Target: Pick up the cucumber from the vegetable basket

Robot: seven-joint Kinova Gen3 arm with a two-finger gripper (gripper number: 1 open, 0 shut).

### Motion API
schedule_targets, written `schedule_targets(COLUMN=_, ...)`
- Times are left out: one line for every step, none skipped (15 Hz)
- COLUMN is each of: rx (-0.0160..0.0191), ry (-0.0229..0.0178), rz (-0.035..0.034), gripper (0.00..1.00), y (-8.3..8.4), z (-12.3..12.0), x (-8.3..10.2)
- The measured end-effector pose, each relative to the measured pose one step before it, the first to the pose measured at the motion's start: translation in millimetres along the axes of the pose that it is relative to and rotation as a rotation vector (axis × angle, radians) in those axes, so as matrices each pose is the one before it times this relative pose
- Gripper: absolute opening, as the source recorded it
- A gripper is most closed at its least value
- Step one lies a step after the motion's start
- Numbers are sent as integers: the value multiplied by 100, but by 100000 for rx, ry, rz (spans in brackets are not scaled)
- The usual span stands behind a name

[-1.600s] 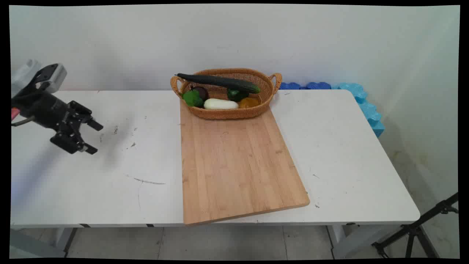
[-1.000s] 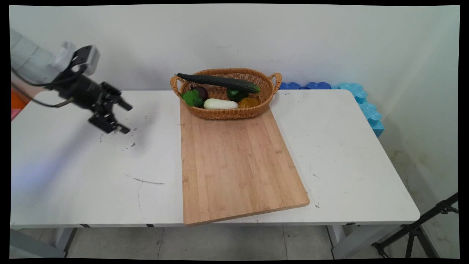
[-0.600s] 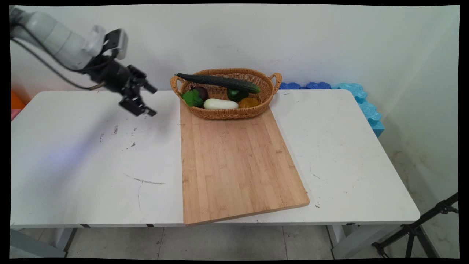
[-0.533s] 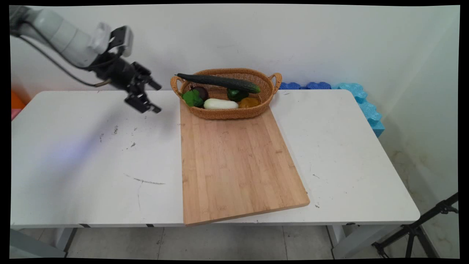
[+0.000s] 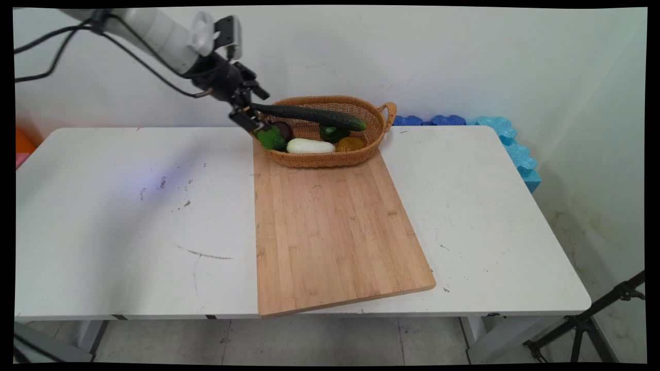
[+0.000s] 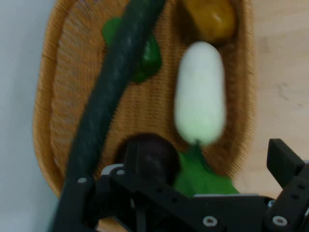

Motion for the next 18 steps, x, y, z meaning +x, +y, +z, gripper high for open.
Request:
schedule_targets(rx=973, ry=-53, rz=1234, gripper=100, y=-623, z=950, x=664)
schedule_targets(rx=797, ry=-230, rz=1123, gripper=100, y=-584, z=977, x=532)
schedule_targets(rx=728, ry=-408, rz=1130, gripper=100, y=-559, z=986, x=429)
schedule_targets(rx=605, ry=-488, rz=1089, gripper=100, y=-483, z=864, x=315)
schedule_targets(rx=631, ry=-652, rz=1266, gripper=100, y=-547, z=1033, x=276)
schedule_targets(rx=486, ry=-575, rz=1035, gripper=100, y=-434, z=847, x=184)
schedule_targets(rx=468, ry=-726, rz=1280, gripper=100, y=-466, z=975, x=187)
schedule_targets(rx=348, ry=-777, rz=1305, gripper=100, y=-418, z=974, x=131)
schedule_targets(rx=241, ry=-742, rz=1111, gripper=100, y=-328, z=817, x=48)
schedule_targets(rx=136, ry=-849, rz=1275, gripper=100, y=-329, z=931, x=41)
schedule_targets(rx=50, ry=-765, rz=1231, gripper=100, y=-275, z=854, x=25)
schedule_targets(rx=-40, ry=-719, rz=1150, gripper=100, y=-224, z=784, x=6)
schedule_targets(rx=16, ry=-561, rz=937, gripper=100, y=-182, z=633, x=24)
schedule_targets(rx=-53, ry=-547, rz=986, gripper=100, y=-157, z=668, x=39)
schedule_targets(rx=-57, ry=-483, rz=907, gripper=100, y=-131, z=601, x=35)
schedule_targets(rx=-76, ry=-314, rz=730, gripper=100, y=-86, z=469, x=54)
schedule_targets(rx=-90, ry=-279, rz=802, gripper=100, y=-79, z=494, x=86)
schedule_targets(rx=-76, ry=-174, rz=662, gripper=100, y=-48, z=369, x=82)
